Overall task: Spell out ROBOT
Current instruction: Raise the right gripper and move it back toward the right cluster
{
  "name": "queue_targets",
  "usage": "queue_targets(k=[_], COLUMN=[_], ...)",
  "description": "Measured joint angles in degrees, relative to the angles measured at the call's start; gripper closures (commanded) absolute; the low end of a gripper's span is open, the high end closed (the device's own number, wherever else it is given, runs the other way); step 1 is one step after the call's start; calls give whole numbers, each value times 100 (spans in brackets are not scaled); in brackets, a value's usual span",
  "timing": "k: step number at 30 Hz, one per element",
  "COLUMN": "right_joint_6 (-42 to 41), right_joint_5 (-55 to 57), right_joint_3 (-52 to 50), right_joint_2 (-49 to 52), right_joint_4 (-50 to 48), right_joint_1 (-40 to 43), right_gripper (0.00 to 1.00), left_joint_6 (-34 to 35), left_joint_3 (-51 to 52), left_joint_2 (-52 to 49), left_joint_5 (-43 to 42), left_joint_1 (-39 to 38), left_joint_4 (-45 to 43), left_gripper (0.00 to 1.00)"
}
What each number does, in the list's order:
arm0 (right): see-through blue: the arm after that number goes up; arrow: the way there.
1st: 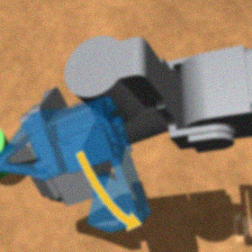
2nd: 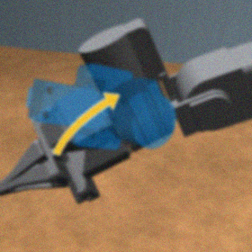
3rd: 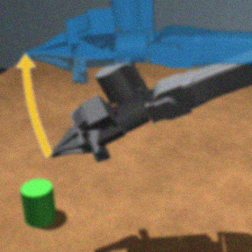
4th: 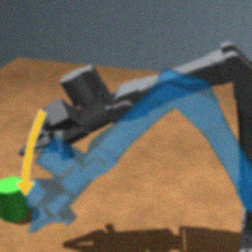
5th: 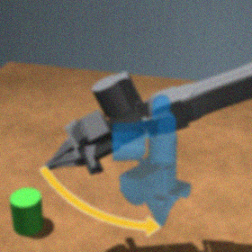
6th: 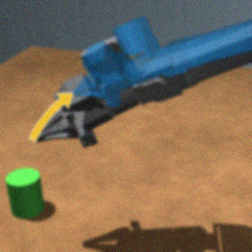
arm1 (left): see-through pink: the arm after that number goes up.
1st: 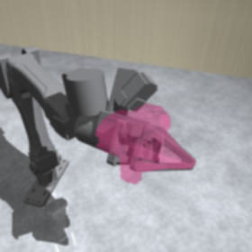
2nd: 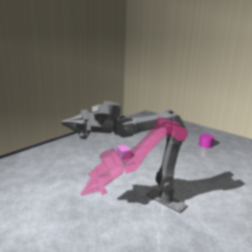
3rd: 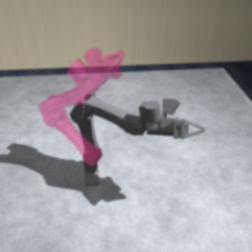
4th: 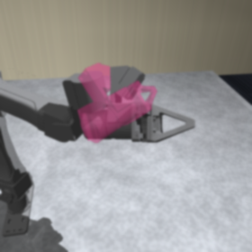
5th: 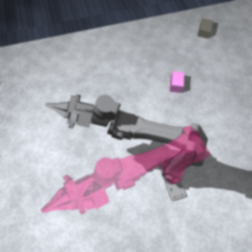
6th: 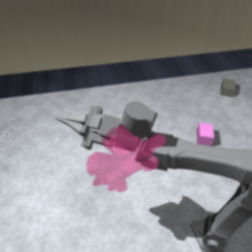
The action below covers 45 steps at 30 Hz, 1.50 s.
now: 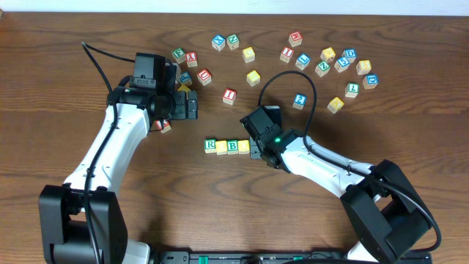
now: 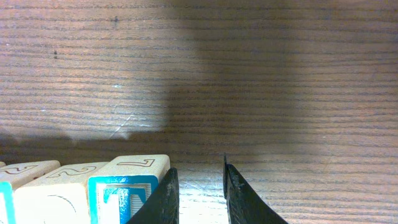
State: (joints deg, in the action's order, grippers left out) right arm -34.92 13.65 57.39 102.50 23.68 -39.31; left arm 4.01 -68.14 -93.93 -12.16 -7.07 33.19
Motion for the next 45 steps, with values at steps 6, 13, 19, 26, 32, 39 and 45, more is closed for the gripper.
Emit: queue_targets(k=[6,13,19,26,32,39,45], right_joint_6=[0,0,0,0,2,0,2], right_joint_5=[-24,-42,-39,284,743,1134,1366], right_joint_3=[0,0,0,0,0,0,0], right_joint_2=[0,0,0,0,0,0,0], right_joint_4=[-42,-42,-39,55,55,-39,-59], right_joint_1=[0,0,0,0,9,173,520], right_gripper=[80,81,81,79,81,79,78], left_joint_6=[0,0,0,-2,-2,0,0], left_joint_3=[0,0,0,0,0,0,0], left_joint_2=[0,0,0,0,0,0,0], left_joint_5=[0,2,0,0,2,2,0], left_joint_1=[0,0,0,0,0,0,0], left_joint_4=[0,0,0,0,0,0,0], left_gripper=[2,2,2,2,2,2,2])
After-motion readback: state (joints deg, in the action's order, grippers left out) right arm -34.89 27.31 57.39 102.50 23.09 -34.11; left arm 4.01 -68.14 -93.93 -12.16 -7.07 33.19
